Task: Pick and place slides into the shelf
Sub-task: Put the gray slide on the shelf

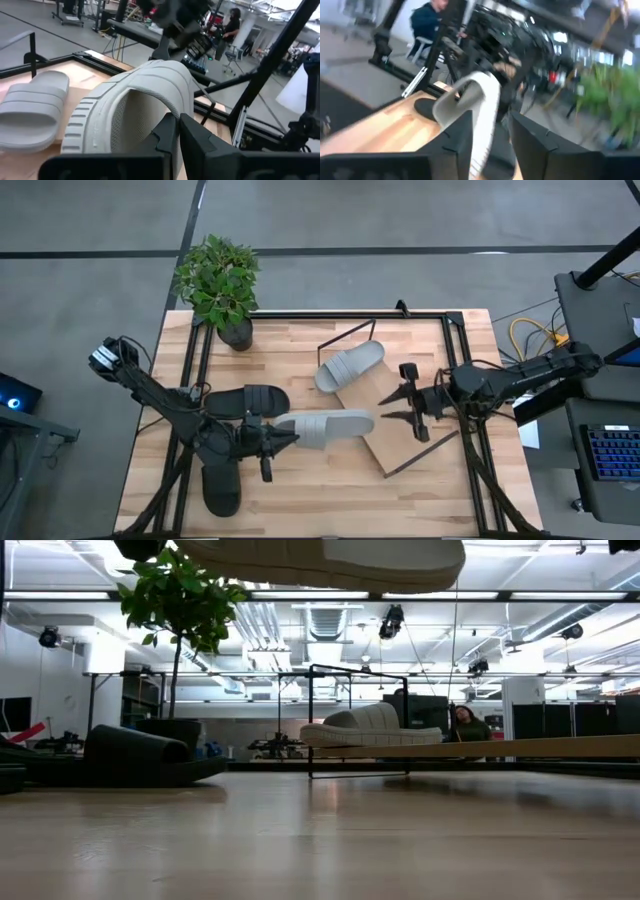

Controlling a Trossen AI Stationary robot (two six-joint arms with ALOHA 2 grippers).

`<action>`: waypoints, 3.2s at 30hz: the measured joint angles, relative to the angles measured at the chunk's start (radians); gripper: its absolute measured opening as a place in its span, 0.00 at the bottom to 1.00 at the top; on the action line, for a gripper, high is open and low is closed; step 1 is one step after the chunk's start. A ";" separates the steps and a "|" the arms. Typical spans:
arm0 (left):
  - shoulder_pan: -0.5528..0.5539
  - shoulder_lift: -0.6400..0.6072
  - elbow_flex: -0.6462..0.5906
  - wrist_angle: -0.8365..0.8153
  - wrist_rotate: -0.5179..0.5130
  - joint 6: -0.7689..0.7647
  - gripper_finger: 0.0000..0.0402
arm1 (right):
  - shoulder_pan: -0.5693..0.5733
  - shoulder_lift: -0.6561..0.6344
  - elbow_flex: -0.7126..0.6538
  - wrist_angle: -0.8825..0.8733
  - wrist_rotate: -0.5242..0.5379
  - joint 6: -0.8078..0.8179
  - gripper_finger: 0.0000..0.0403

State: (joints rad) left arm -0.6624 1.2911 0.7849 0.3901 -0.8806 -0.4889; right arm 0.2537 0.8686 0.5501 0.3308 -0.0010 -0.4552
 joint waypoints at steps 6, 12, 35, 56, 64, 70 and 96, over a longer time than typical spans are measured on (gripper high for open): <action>0.017 -0.023 0.000 -0.001 0.002 -0.072 0.00 | 0.080 0.099 0.076 -0.002 0.119 -0.263 0.37; 0.032 -0.024 -0.002 -0.006 0.004 -0.106 0.00 | 0.111 0.245 0.172 -0.005 0.213 -0.389 0.36; 0.033 -0.021 -0.007 -0.014 0.027 -0.107 0.00 | 0.108 0.654 0.692 -0.412 0.342 -0.508 0.27; 0.035 -0.021 -0.008 -0.006 0.094 -0.104 0.00 | 0.137 0.638 0.727 -0.563 0.483 -0.653 0.27; 0.034 -0.021 -0.008 -0.005 0.093 -0.105 0.00 | 0.145 0.635 0.727 -0.565 0.501 -0.646 0.27; 0.035 -0.021 -0.008 -0.006 0.082 -0.099 0.00 | 0.145 0.635 0.730 -0.565 0.471 -0.618 0.27; 0.061 -0.021 -0.006 0.002 0.065 -0.046 0.00 | 0.081 0.638 0.733 -0.526 0.310 -0.469 0.27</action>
State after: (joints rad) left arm -0.6010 1.2705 0.7788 0.3923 -0.8154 -0.5350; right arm 0.3350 1.5063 1.2827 -0.1951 0.3090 -0.9237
